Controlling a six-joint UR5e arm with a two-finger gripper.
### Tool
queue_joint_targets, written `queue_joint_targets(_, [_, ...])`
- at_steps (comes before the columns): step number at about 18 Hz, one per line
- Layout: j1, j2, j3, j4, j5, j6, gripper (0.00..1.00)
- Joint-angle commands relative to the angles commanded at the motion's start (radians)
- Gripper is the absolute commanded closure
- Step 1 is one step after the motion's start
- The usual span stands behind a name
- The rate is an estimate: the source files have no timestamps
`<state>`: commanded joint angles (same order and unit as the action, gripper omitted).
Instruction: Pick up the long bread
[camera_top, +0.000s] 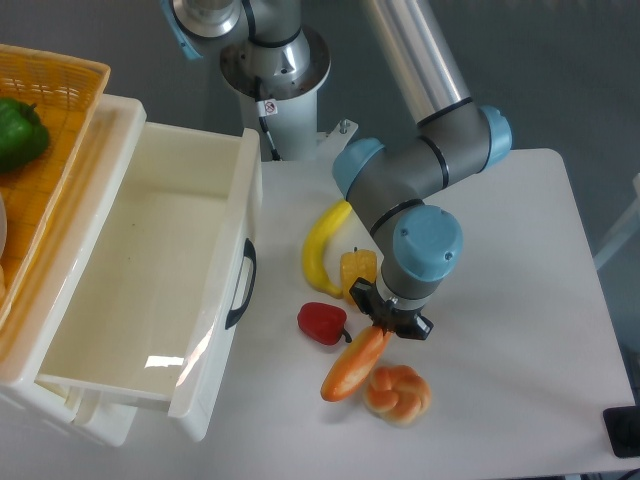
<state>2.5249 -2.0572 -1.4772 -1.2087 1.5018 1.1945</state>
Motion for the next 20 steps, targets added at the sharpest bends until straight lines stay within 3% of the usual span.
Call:
queue_joint_targets(3, [0.009,0.048,0.000,-0.057,0.000,0.080,1.00])
queue_joint_targets(8, [0.002,0.103,0.000,-0.089,-0.017,0.083,1.00])
queue_joint_targets(11, [0.008,0.143,0.000,-0.143,-0.035,0.086,1.00])
queue_joint_targets(20, [0.045,0.161,-0.005,-0.193,-0.032,0.178,1.00])
